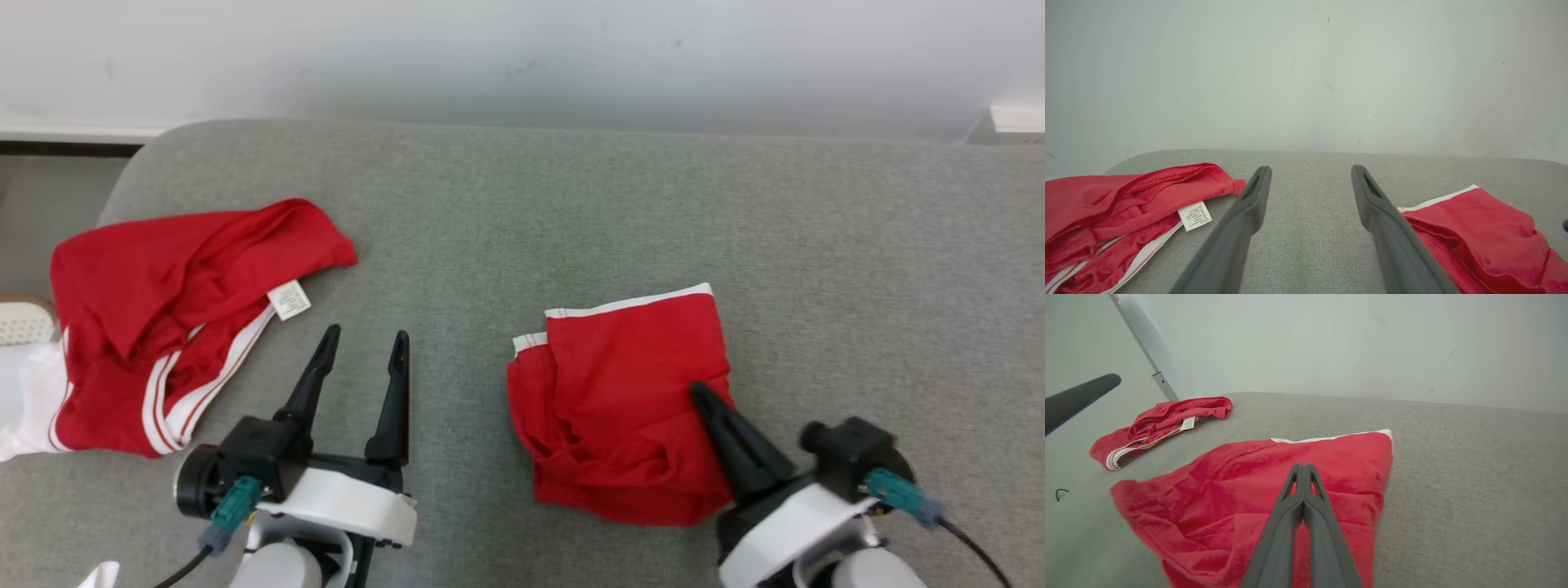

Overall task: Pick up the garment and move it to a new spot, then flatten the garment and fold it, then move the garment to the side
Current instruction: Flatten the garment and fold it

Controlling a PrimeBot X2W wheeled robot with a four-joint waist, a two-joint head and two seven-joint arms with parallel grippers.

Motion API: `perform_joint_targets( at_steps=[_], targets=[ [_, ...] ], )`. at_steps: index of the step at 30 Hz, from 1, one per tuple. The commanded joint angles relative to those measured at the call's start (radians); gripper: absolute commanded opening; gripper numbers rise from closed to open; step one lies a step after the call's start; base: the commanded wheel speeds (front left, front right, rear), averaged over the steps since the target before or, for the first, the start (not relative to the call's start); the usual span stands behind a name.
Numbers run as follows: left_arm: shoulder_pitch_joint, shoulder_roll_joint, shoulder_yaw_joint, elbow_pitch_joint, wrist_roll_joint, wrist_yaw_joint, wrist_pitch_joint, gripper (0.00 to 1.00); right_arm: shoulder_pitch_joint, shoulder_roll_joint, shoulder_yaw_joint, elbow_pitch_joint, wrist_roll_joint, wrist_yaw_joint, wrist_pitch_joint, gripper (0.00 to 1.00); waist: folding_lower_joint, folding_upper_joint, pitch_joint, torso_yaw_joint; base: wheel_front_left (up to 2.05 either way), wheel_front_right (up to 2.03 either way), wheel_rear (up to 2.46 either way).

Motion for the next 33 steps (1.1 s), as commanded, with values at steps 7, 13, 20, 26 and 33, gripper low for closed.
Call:
perform_joint_targets(
  at_steps=[7, 13, 20, 26, 33],
  targets=[
    [-0.028, -0.018, -0.007, 0.024, 0.007, -0.005, -0.013, 1.0, -0.148, 0.012, 0.232, 0.17, 0.098, -0.003, -0.079, 0.0, 0.0, 0.0, 0.028, 0.043, 0.0, 0.0, 0.0],
    [-0.036, -0.022, -0.007, 0.035, 0.003, -0.009, -0.019, 1.0, -0.216, 0.016, 0.376, 0.266, 0.166, -0.003, -0.119, 0.0, 0.0, 0.0, 0.034, 0.047, 0.0, 0.0, 0.0],
    [-0.037, -0.027, -0.005, 0.047, -0.001, -0.012, -0.024, 1.0, -0.248, 0.024, 0.528, 0.338, 0.243, -0.003, -0.143, 0.0, 0.0, 0.0, 0.037, 0.045, 0.0, 0.0, 0.0],
    [-0.035, -0.029, -0.003, 0.055, -0.005, -0.012, -0.026, 1.0, -0.255, 0.021, 0.631, 0.381, 0.297, -0.001, -0.153, 0.0, 0.0, 0.0, 0.034, 0.04, 0.0, 0.0, 0.0],
    [-0.023, -0.029, 0.0, 0.061, -0.006, -0.012, -0.027, 1.0, -0.233, 0.0, 0.706, 0.377, 0.358, -0.001, -0.175, 0.0, 0.0, 0.0, 0.023, 0.034, 0.0, 0.0, 0.0]
  ],
)
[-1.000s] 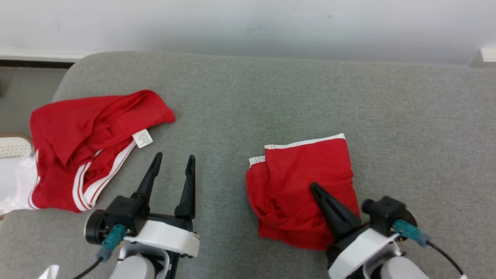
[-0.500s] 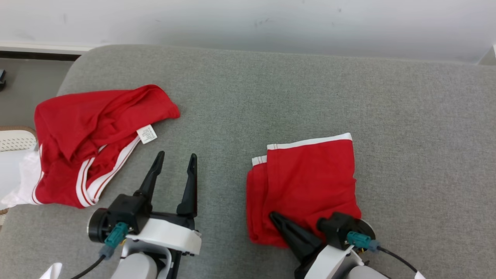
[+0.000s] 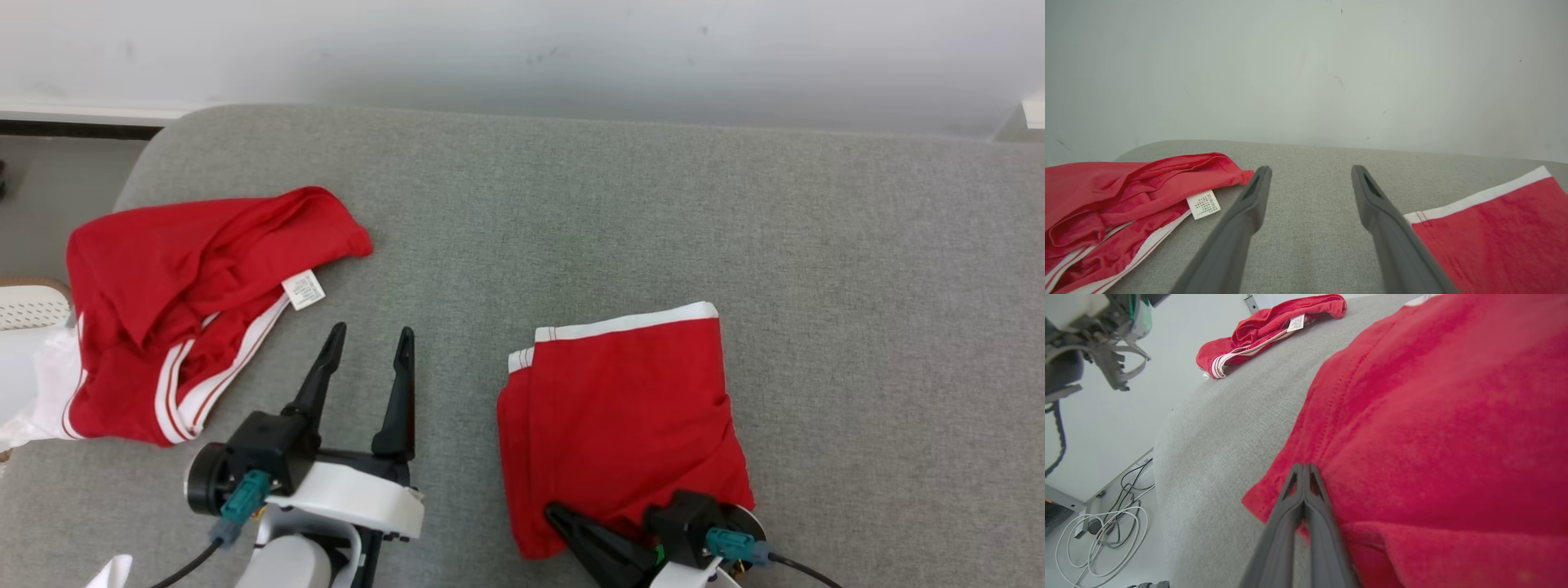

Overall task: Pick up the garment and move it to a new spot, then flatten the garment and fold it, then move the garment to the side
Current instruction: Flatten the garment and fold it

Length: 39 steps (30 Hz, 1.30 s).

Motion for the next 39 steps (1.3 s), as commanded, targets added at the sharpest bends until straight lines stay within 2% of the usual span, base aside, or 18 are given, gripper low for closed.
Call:
perform_joint_targets(
  at_steps=[1, 3, 4, 5, 6, 11, 15, 20, 21, 25, 27, 31, 34, 39],
  targets=[
    [0.01, 0.003, 0.003, 0.004, -0.004, -0.002, -0.002, 1.0, 0.027, -0.016, 0.014, 0.0, 0.018, 0.001, -0.01, 0.0, 0.0, 0.0, -0.004, -0.002, 0.0, 0.0, 0.0],
    [0.014, 0.003, 0.006, 0.005, -0.005, -0.001, -0.003, 1.0, 0.029, -0.026, 0.014, -0.023, 0.023, 0.001, -0.022, 0.0, 0.0, 0.0, -0.007, -0.006, 0.0, 0.0, 0.0],
    [0.016, 0.004, 0.007, 0.005, -0.005, -0.001, -0.003, 1.0, 0.029, -0.033, 0.01, -0.039, 0.025, 0.001, -0.026, 0.2, 0.0, 0.0, -0.01, -0.009, 0.0, 0.0, 0.0],
    [0.019, 0.004, 0.007, 0.006, -0.004, 0.0, -0.003, 1.0, 0.03, -0.041, 0.006, -0.057, 0.025, 0.001, -0.03, 0.54, 0.0, 0.0, -0.013, -0.01, 0.0, 0.0, 0.0],
    [0.02, 0.005, 0.009, 0.007, -0.005, 0.0, -0.003, 1.0, 0.033, -0.05, 0.003, -0.081, 0.023, 0.001, -0.034, 0.99, 0.0, 0.0, -0.016, -0.013, 0.0, 0.0, 0.0],
    [0.04, 0.016, 0.019, 0.001, -0.003, 0.006, -0.004, 1.0, 0.07, -0.116, -0.101, -0.231, -0.019, 0.0, -0.044, 1.0, 0.0, 0.0, -0.038, -0.033, 0.0, 0.0, 0.0],
    [0.055, 0.027, 0.029, -0.009, 0.001, 0.012, -0.003, 1.0, 0.127, -0.148, -0.323, -0.317, -0.094, 0.0, -0.05, 1.0, 0.0, 0.0, -0.056, -0.054, 0.0, 0.0, 0.0],
    [0.07, 0.045, 0.036, -0.025, 0.01, 0.019, -0.003, 1.0, 0.226, -0.131, -0.661, -0.376, -0.215, 0.0, -0.04, 1.0, 0.0, 0.0, -0.076, -0.075, 0.0, 0.0, 0.0],
    [0.07, 0.045, 0.036, -0.025, 0.01, 0.019, -0.003, 1.0, 0.226, -0.131, -0.661, -0.376, -0.215, 0.0, -0.04, 1.0, 0.0, 0.0, -0.076, -0.075, 0.0, 0.0, 0.0],
    [0.083, 0.058, 0.035, -0.035, 0.015, 0.024, -0.001, 1.0, 0.302, -0.102, -0.899, -0.418, -0.311, -0.001, 0.003, 1.0, 0.0, 0.0, -0.093, -0.085, 0.0, 0.0, 0.0],
    [0.087, 0.066, 0.034, -0.04, 0.022, 0.026, 0.001, 1.0, 0.341, -0.086, -0.973, -0.446, -0.348, -0.001, 0.035, 1.0, 0.0, 0.0, -0.106, -0.09, 0.0, 0.0, 0.0],
    [0.125, 0.085, 0.03, -0.054, 0.024, 0.035, 0.009, 1.0, 0.428, -0.051, -1.062, -0.51, -0.404, -0.001, 0.108, 1.0, 0.0, 0.0, -0.144, -0.101, 0.0, 0.0, 0.0],
    [0.181, 0.103, 0.025, -0.075, 0.026, 0.045, 0.026, 1.0, 0.507, -0.016, -1.087, -0.57, -0.431, -0.001, 0.175, 1.0, 0.0, 0.0, -0.187, -0.115, 0.0, 0.0, 0.0],
    [0.235, 0.117, 0.021, -0.09, 0.024, 0.054, 0.043, 1.0, 0.568, 0.008, -1.094, -0.613, -0.448, -0.001, 0.223, 1.0, 0.0, 0.0, -0.227, -0.12, 0.0, 0.0, 0.0]
  ],
)
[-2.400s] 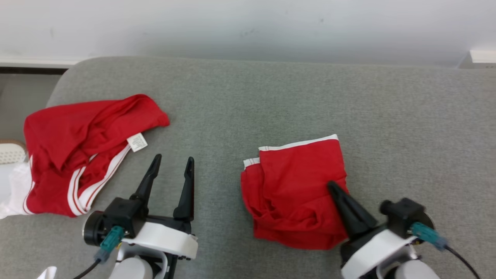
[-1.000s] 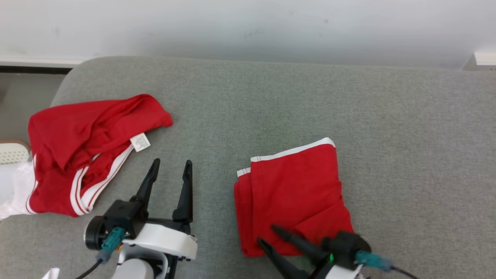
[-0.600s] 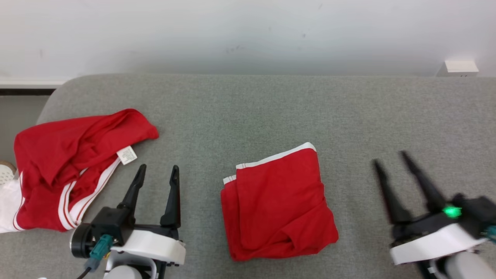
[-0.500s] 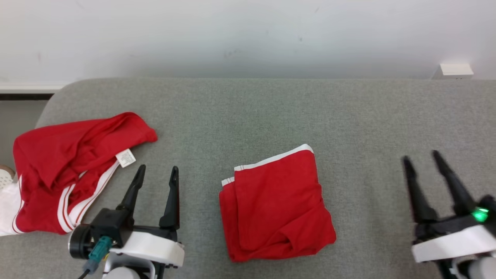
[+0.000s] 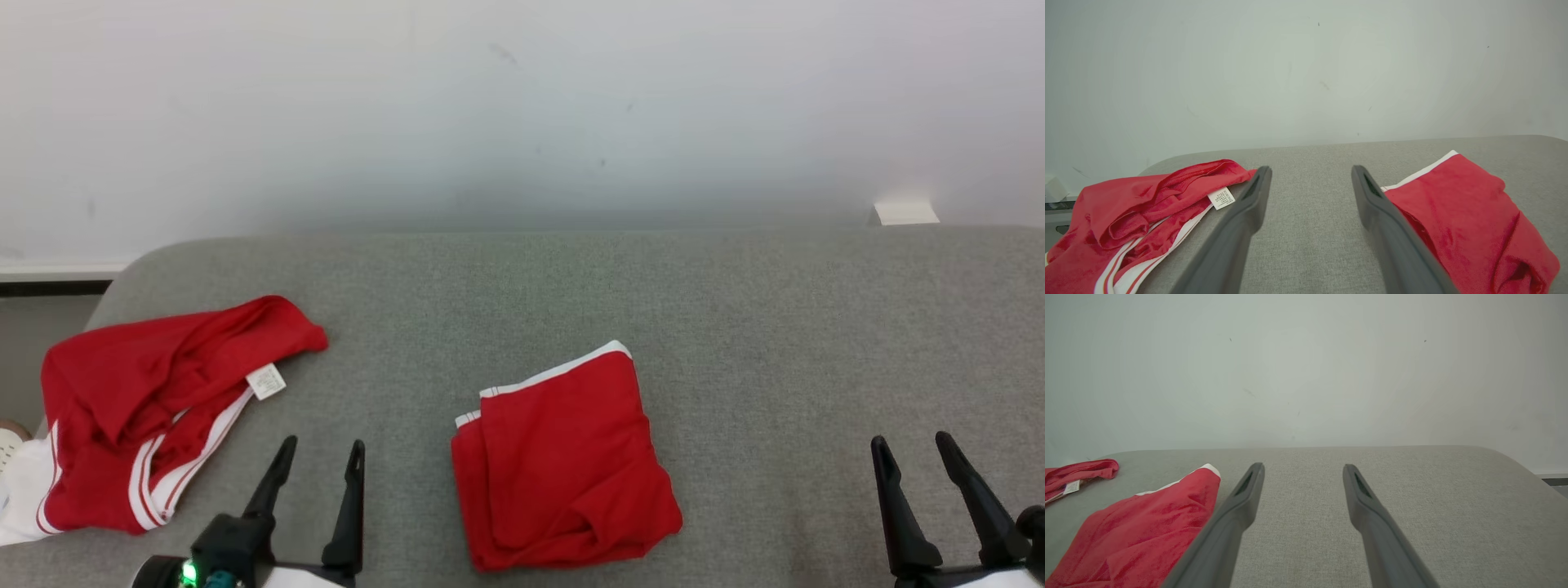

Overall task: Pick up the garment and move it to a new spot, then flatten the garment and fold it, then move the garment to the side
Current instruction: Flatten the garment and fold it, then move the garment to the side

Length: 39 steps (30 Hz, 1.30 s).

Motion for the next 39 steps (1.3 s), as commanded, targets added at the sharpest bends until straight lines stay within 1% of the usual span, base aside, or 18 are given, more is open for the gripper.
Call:
perform_joint_targets(
  at_steps=[1, 10, 28, 34, 39],
  targets=[
    [0.025, 0.011, -0.001, -0.006, -0.001, 0.001, 0.006, 1.0, 0.03, 0.004, -0.003, -0.012, -0.009, -0.002, 0.012, 1.0, 0.0001, 0.0, -0.027, -0.004, 0.0, 0.0, 0.0],
    [0.077, 0.023, -0.001, -0.011, -0.024, 0.009, 0.027, 1.0, 0.101, 0.033, -0.01, -0.061, -0.019, -0.002, 0.058, 1.0, 0.0001, 0.0, -0.061, -0.006, 0.0, 0.0, 0.0],
    [0.056, 0.027, 0.013, -0.006, -0.053, 0.016, 0.026, 1.0, 0.088, 0.041, -0.021, -0.072, -0.021, -0.002, 0.077, 1.0, 0.0001, 0.0, -0.052, -0.003, 0.0, 0.0, 0.0],
    [0.031, 0.025, 0.007, -0.006, -0.053, 0.007, 0.016, 1.0, 0.075, 0.029, -0.033, -0.058, -0.021, -0.002, 0.076, 1.0, 0.0001, 0.0, -0.038, 0.02, 0.0, 0.0, 0.0],
    [-0.014, 0.019, 0.0, -0.016, -0.039, 0.001, 0.005, 1.0, 0.034, 0.005, -0.004, -0.019, -0.002, -0.002, 0.079, 1.0, 0.0001, 0.0, 0.005, 0.07, 0.0, 0.0, 0.0]
  ],
)
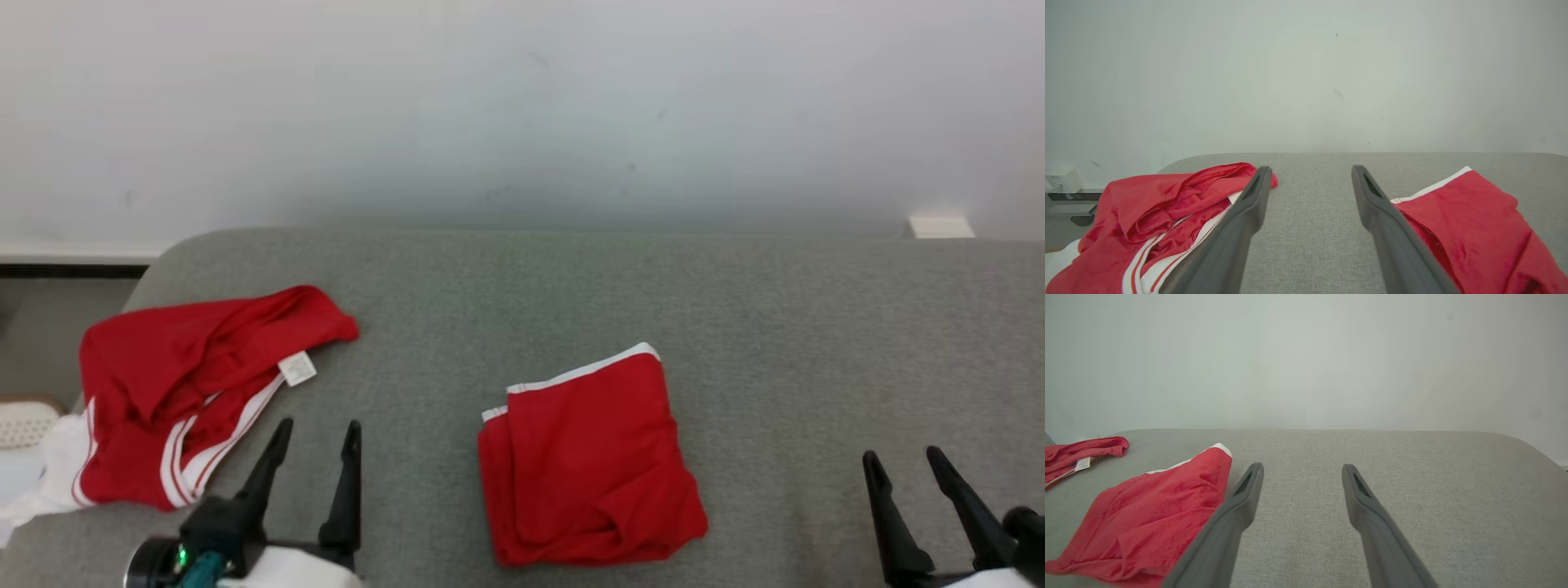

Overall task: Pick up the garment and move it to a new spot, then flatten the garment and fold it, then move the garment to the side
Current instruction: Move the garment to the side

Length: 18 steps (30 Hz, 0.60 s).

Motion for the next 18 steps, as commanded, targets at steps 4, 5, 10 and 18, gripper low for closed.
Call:
perform_joint_targets(
  at_steps=[4, 5, 10, 18],
  targets=[
    [-0.068, -0.018, -0.015, -0.007, 0.024, -0.003, -0.016, 1.0, -0.088, -0.034, 0.089, 0.099, 0.045, -0.002, 0.015, 1.0, 0.0001, 0.0, 0.069, 0.09, 0.0, 0.0, 0.0],
    [-0.082, -0.024, -0.02, -0.003, 0.028, -0.005, -0.02, 1.0, -0.112, -0.037, 0.117, 0.125, 0.057, -0.002, 0.011, 1.0, 0.0001, 0.0, 0.08, 0.107, 0.0, 0.0, 0.0],
    [-0.131, -0.049, -0.037, 0.016, 0.043, -0.012, -0.036, 1.0, -0.213, -0.042, 0.235, 0.289, 0.098, -0.002, -0.007, 1.0, 0.0001, 0.0, 0.12, 0.174, 0.0, 0.0, 0.0],
    [-0.163, -0.077, -0.046, 0.043, 0.049, -0.025, -0.049, 1.0, -0.34, -0.055, 0.293, 0.539, 0.147, -0.002, -0.021, 1.0, 0.0001, 0.0, 0.144, 0.22, 0.0, 0.0, 0.0]
  ],
)
